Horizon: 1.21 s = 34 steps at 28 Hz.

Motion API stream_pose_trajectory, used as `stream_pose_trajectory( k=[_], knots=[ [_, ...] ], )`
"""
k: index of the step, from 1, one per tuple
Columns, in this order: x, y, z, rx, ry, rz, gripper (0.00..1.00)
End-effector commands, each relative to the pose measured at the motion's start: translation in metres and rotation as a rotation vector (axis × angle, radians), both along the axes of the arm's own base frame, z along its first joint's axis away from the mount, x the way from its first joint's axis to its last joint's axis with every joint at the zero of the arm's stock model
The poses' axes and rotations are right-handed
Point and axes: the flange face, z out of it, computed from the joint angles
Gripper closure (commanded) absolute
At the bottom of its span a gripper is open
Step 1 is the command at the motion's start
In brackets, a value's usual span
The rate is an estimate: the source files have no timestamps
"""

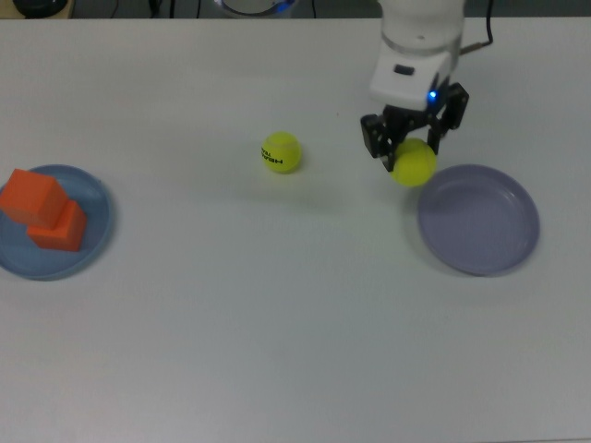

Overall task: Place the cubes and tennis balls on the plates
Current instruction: 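Carry the tennis ball onto the lavender plate and release it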

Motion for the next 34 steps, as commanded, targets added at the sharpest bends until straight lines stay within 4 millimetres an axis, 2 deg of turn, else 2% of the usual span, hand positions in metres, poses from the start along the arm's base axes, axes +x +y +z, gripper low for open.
stream_pose_trajectory(
  k=[1, 3, 8, 18, 25, 27, 28, 29, 30, 31, 34],
  knots=[
    [0.008, 0.036, -0.036, -0.035, -0.031, 0.012, 1.00],
    [0.002, 0.050, -0.054, -0.060, -0.033, 0.017, 1.00],
    [-0.012, 0.075, -0.077, -0.104, -0.044, 0.032, 1.00],
    [-0.037, 0.106, -0.086, -0.121, -0.056, 0.068, 1.00],
    [-0.044, 0.117, -0.094, -0.130, -0.063, 0.069, 1.00],
    [-0.044, 0.119, -0.094, -0.132, -0.071, 0.061, 0.96],
    [-0.043, 0.118, -0.095, -0.136, -0.074, 0.054, 0.89],
    [-0.043, 0.118, -0.095, -0.136, -0.076, 0.049, 0.73],
    [-0.042, 0.118, -0.099, -0.136, -0.069, 0.035, 0.07],
    [-0.042, 0.118, -0.100, -0.137, -0.069, 0.030, 0.00],
    [-0.042, 0.118, -0.100, -0.136, -0.069, 0.027, 0.00]
  ],
)
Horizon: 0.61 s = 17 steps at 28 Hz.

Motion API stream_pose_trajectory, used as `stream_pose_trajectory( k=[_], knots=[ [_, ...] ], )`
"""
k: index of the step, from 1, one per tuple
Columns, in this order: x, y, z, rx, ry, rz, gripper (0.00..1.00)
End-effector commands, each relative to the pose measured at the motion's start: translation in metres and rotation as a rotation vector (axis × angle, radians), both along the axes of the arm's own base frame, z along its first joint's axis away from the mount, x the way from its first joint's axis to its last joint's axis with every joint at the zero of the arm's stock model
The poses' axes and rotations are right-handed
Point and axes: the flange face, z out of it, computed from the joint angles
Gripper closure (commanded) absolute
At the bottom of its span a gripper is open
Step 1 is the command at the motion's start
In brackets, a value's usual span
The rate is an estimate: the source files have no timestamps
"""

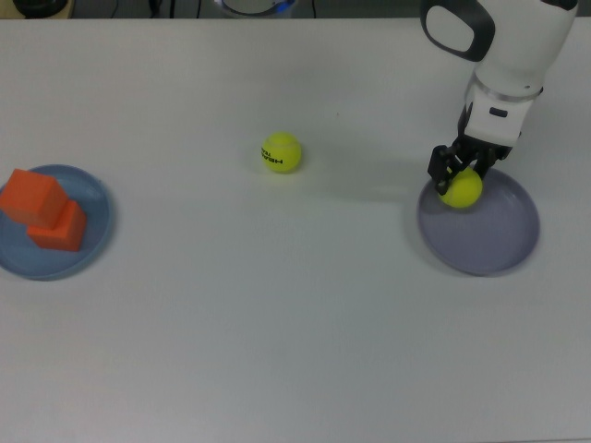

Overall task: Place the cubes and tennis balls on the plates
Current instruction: 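Carry the tennis ball onto the lavender plate and release it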

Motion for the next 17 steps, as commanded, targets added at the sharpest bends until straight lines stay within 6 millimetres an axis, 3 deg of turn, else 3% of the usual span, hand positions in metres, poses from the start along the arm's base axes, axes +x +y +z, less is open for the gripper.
stream_pose_trajectory(
  k=[1, 6, 10, 11, 15, 16, 17],
  knots=[
    [0.006, 0.005, 0.001, 0.011, -0.019, -0.026, 0.00],
    [0.008, -0.001, 0.019, 0.029, -0.028, -0.052, 0.00],
    [0.019, -0.028, 0.059, 0.074, 0.003, -0.141, 0.00],
    [0.023, -0.046, 0.072, 0.065, 0.050, -0.169, 0.00],
    [0.033, -0.089, 0.092, 0.046, 0.129, -0.143, 0.00],
    [0.039, -0.117, 0.097, 0.063, 0.164, -0.160, 0.00],
    [0.042, -0.132, 0.101, 0.078, 0.177, -0.172, 0.00]
  ],
)
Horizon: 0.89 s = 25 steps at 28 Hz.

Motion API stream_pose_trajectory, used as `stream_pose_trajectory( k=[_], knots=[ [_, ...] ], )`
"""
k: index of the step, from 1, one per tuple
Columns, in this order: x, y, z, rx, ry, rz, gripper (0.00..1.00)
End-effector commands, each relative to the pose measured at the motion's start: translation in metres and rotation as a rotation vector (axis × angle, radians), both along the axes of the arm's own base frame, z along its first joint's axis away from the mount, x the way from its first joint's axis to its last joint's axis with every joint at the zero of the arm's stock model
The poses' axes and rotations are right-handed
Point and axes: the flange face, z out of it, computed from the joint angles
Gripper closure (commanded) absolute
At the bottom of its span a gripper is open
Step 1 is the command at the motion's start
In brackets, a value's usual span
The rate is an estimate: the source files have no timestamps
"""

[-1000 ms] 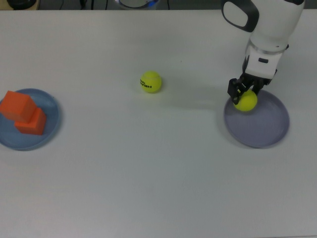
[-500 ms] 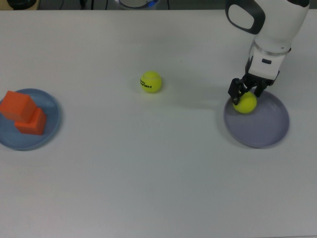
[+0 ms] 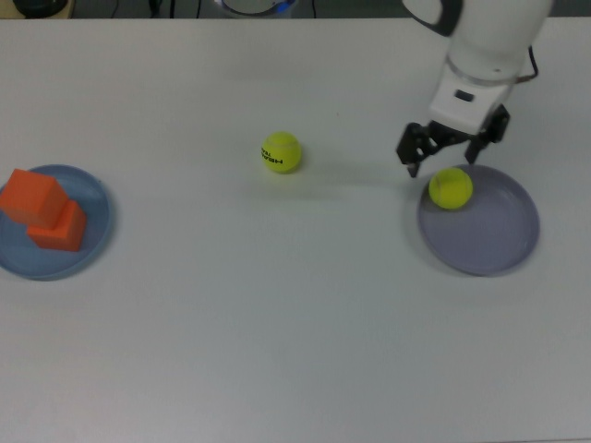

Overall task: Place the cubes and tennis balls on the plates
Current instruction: 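Carry the tennis ball onto the lavender plate and release it, then move the gripper to the remaining tennis ball and grasp it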

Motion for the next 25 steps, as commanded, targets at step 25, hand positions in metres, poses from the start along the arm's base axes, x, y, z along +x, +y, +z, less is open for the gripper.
stream_pose_trajectory(
  k=[25],
  knots=[
    [-0.038, -0.234, -0.026, 0.035, 0.116, -0.176, 0.00]
  ],
)
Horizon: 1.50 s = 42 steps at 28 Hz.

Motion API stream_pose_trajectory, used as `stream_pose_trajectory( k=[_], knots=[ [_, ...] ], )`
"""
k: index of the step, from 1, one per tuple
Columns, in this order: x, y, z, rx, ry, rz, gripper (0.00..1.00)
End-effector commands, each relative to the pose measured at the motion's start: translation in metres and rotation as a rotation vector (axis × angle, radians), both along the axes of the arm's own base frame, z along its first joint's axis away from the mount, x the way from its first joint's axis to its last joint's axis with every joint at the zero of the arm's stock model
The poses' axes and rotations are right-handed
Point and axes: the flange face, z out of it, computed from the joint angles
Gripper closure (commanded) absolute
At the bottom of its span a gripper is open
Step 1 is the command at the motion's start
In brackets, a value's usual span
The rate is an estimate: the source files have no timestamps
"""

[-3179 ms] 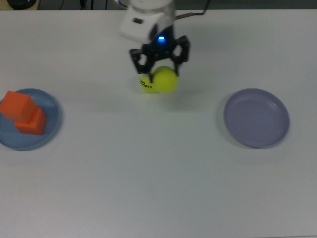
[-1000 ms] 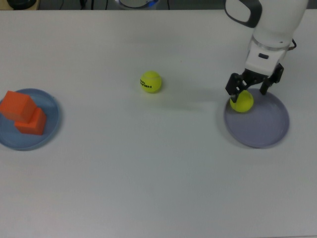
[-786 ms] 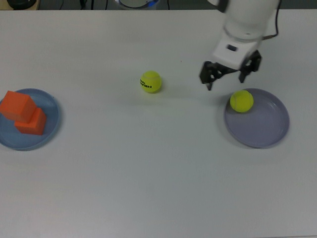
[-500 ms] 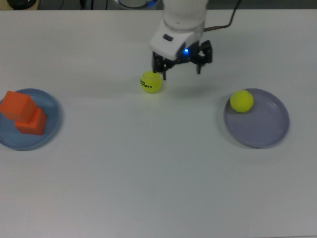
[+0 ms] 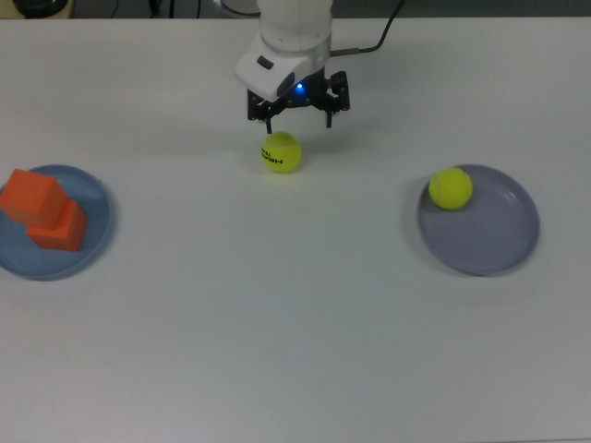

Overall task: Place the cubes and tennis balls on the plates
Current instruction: 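Move the gripper to the remaining tennis ball and grasp it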

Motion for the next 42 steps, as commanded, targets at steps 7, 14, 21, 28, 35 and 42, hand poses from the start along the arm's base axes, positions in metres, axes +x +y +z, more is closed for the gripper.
stream_pose_trajectory(
  k=[7, 14, 21, 28, 35, 42],
  knots=[
    [-0.012, -0.038, -0.012, 0.022, -0.018, -0.005, 0.00],
    [-0.009, -0.039, -0.033, 0.025, -0.048, -0.011, 0.00],
    [-0.011, -0.038, -0.045, 0.017, -0.029, -0.009, 0.00],
    [-0.005, -0.036, -0.072, 0.011, -0.031, -0.011, 0.00],
    [-0.001, -0.029, -0.090, 0.009, -0.040, -0.009, 0.00],
    [-0.002, -0.023, -0.091, 0.010, -0.037, -0.010, 0.49]
  ],
)
